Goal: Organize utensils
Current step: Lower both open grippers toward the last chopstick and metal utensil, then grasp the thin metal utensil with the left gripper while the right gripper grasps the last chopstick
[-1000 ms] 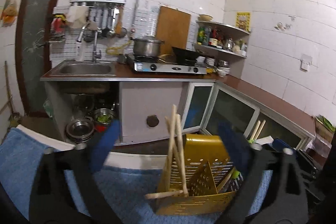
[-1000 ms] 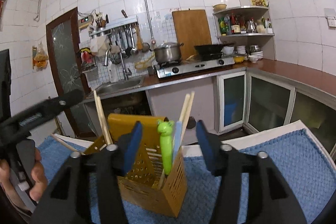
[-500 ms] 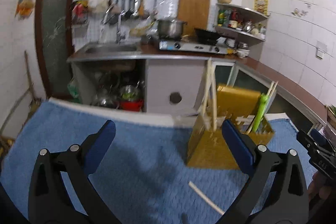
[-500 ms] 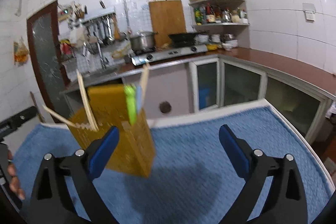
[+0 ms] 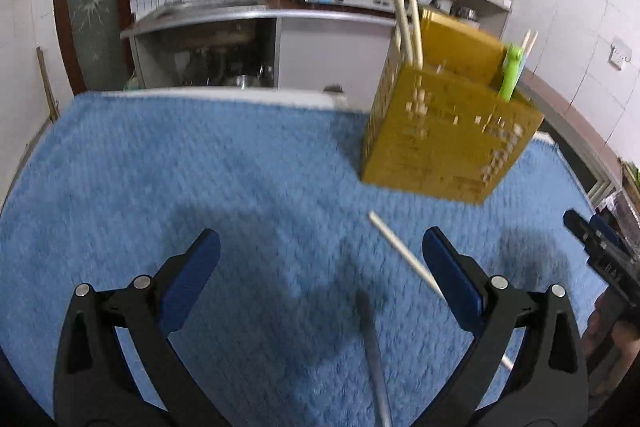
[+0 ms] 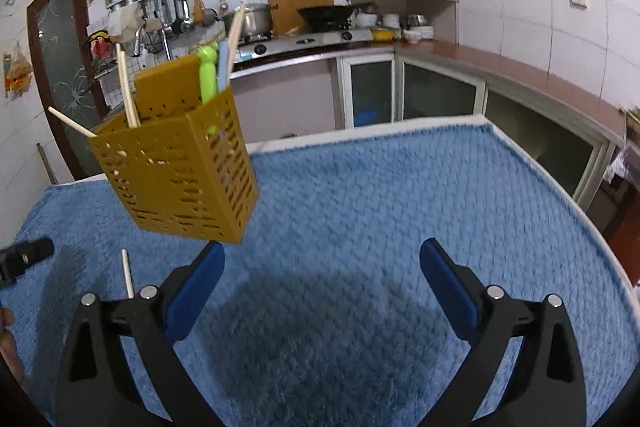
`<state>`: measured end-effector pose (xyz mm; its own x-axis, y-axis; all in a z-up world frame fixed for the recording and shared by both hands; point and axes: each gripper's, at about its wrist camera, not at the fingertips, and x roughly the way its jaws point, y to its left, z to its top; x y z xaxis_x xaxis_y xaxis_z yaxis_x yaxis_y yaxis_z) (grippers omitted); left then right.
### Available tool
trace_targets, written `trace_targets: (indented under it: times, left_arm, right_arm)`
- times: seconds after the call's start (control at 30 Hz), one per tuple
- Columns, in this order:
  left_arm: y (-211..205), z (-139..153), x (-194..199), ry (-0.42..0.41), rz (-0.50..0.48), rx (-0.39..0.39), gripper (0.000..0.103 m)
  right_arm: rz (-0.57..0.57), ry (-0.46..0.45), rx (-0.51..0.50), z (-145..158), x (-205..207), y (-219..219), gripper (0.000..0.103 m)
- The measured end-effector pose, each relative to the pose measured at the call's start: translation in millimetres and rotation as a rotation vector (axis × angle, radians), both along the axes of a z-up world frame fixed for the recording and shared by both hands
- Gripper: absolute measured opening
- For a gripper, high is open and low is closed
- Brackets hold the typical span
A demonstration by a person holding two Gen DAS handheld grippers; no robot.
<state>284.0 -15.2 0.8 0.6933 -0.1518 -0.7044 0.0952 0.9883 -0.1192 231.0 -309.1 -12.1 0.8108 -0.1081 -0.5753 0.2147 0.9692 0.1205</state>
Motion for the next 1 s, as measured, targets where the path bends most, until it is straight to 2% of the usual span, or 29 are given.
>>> trace_targets:
  times: [0.2, 0.33, 0.47, 0.57, 0.7, 0.77, 0.83, 1.0]
  left_arm:
    - [-8, -29, -4, 0.054, -0.028, 0.009, 0.098]
    - [-12, -35, -6, 0.059, -0.013, 0.057, 0.098]
    - [-17, -37, -8, 0.089, -0.012, 0.059, 0.098]
    - [-25, -43, -7, 0.126, -0.047, 0.058, 0.095]
    - [-36, -50, -8, 0.159, -0.076, 0.105, 0.067]
    - [-35, -50, -8, 0.159, -0.066, 0.112, 0.062]
    - [-34, -50, -7, 0.159, -0.053, 0.119, 0.051]
    - [-38, -49, -6, 0.163, -0.057, 0.144, 0.032]
  right_arm:
    - [-0.018, -0.012, 0.032, -7, -1, -7, 0.096]
    - [-0.024, -0.019, 0.037, -9, -2, -8, 0.096]
    - [-0.023, -0.013, 0.04, -12, -2, -9, 0.096]
    - [-0.016, 0.007, 0.042, -15, 0, -7, 0.096]
    - [-0.016, 0.014, 0.027, -14, 1, -4, 0.096]
    - [-0.018, 0.012, 0.027, -14, 0, -5, 0.096]
    - [-0.021, 0.012, 0.032, -14, 0, -6, 0.096]
    - [-0.02, 0.036, 0.043, -17, 4, -4, 0.096]
